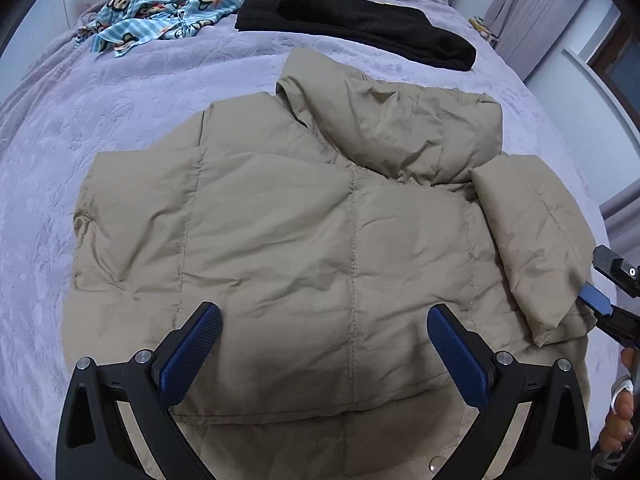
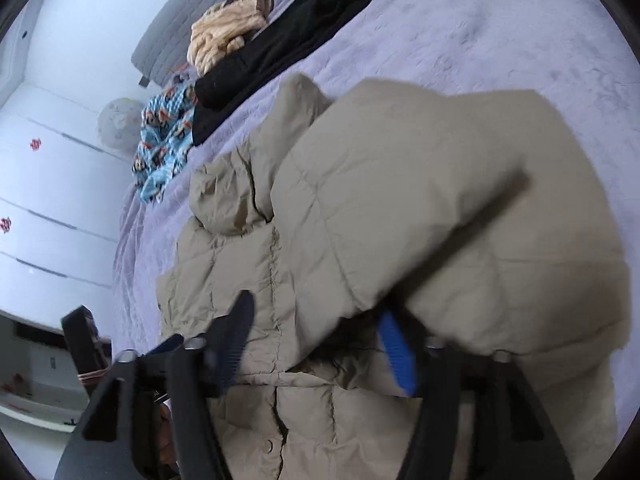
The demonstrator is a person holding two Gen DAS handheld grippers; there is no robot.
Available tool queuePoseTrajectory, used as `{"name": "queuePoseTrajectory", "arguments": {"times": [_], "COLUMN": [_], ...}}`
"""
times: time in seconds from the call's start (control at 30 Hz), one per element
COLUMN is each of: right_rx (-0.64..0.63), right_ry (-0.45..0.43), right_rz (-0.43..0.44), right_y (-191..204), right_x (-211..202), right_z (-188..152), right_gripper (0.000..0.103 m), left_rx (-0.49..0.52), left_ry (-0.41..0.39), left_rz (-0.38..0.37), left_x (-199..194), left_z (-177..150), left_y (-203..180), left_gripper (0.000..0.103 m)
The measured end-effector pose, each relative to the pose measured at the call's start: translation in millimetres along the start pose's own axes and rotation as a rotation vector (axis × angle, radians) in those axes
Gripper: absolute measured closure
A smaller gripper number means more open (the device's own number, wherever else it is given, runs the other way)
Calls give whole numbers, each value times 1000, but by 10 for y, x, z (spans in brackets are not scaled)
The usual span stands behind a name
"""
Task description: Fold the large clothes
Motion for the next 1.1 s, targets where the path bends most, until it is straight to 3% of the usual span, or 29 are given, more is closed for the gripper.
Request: {"name": "queuePoseTrajectory", "arguments": {"times": [0.1, 0.13, 0.17, 0.23, 0.3, 0.47, 0.63, 0.7, 0.73, 0.77, 0.83, 1.03, 1.07, 1.1], "right_rx": [118, 170, 207, 212, 98, -262, -443, -482, -488, -489, -482, -354, -339, -331], "right_ry": [-105, -140, -164, -179, -168, -9, 180, 251, 274, 295, 295, 205, 209, 215], "right_rz": [10, 20, 23, 42, 40, 62, 21, -17, -19, -20, -29, -44, -59, -74], "right_y": [-176, -248, -297, -259, 15, 914, 1225, 1235, 1228, 1214, 1181, 701, 580, 462], "right_x": [-238, -266, -300, -232, -143, 380, 910, 1084, 1137, 1177, 1143, 510, 423, 350], "right_z": [134, 197, 248, 356, 411, 165, -345, -497, -543, -579, -595, -460, -471, -504], "right_gripper": [30, 37, 66, 91, 91, 91, 90, 84, 72, 53, 38, 38, 38, 38], "left_rx": [-22, -28, -35, -56, -95, -219, -317, -327, -329, -327, -304, -207, -199, -195], "left_ry": [5, 1, -10, -27, -32, 0, 48, 69, 77, 81, 97, 156, 157, 161], "left_rz": [-71, -95, -127, -200, -284, -487, -652, -698, -709, -709, -693, -553, -550, -558], "left_x": [-14, -35, -68, -132, -179, -189, -92, -51, -32, -17, 34, 259, 270, 291], "left_z": [74, 92, 112, 149, 182, 201, 187, 187, 189, 189, 208, 225, 249, 261], "left_y": [79, 111, 152, 250, 362, 576, 616, 568, 539, 517, 433, 147, 82, 28], "left_gripper": [0, 0, 0, 0, 0, 0, 0, 0, 0, 0, 0, 3, 7, 31]}}
Point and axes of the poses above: each gripper's, at about its wrist camera, not at the fingertips, and x roughly the way its jaws point, y to its left, z to its top, the point moved 4 cm from there along x, roughly the way its jaws point, and after that the axes turned 8 degrees about z, right-handed, at the moved point
